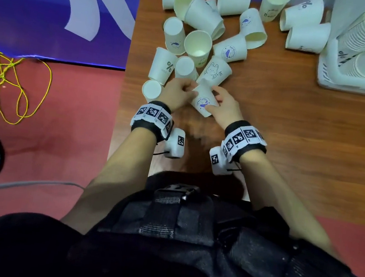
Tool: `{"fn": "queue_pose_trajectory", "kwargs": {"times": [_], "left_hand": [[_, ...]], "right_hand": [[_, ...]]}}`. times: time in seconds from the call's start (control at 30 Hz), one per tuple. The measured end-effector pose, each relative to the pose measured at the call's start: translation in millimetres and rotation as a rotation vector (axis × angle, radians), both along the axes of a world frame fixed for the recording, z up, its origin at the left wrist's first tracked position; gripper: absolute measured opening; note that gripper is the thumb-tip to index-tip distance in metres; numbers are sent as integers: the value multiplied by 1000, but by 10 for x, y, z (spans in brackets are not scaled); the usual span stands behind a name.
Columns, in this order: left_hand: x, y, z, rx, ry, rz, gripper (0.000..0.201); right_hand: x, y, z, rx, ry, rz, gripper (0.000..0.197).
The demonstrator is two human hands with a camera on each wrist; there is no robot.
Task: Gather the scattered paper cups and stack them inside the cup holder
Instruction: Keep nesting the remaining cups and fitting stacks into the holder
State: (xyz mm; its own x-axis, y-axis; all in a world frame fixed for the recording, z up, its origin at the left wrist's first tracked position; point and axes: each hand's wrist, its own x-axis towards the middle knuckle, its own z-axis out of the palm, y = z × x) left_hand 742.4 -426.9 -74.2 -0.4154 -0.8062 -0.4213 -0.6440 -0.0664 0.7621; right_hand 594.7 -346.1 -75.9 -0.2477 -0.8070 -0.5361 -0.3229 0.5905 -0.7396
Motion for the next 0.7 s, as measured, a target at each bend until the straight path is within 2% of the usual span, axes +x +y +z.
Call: {"fn": "queue_pose_trajectory", "kwargs": {"times": [0.03, 0.2, 0.4, 0.47, 0.53, 0.7], "left_hand": [[-57, -6, 50, 12, 41, 6, 2], [-473, -32, 287, -3, 119, 40, 24], [-1074, 98, 552, -53, 210, 15, 13], [-1300, 177, 652, -52, 248, -15, 11], [-1538, 271, 752, -57, 285, -39, 11], [-2143, 470, 943, -98, 300, -146, 11]], "right_hand": [[-34, 11, 43, -24, 8, -3, 57], [-338, 92, 266, -135, 29, -46, 61], [-910, 285, 506, -216, 9, -107, 71], [-1119, 352, 575, -252, 60, -84, 74], [-1338, 427, 637, -309, 135, -70, 75], [-1908, 668, 804, -389, 152, -63, 72]]}}
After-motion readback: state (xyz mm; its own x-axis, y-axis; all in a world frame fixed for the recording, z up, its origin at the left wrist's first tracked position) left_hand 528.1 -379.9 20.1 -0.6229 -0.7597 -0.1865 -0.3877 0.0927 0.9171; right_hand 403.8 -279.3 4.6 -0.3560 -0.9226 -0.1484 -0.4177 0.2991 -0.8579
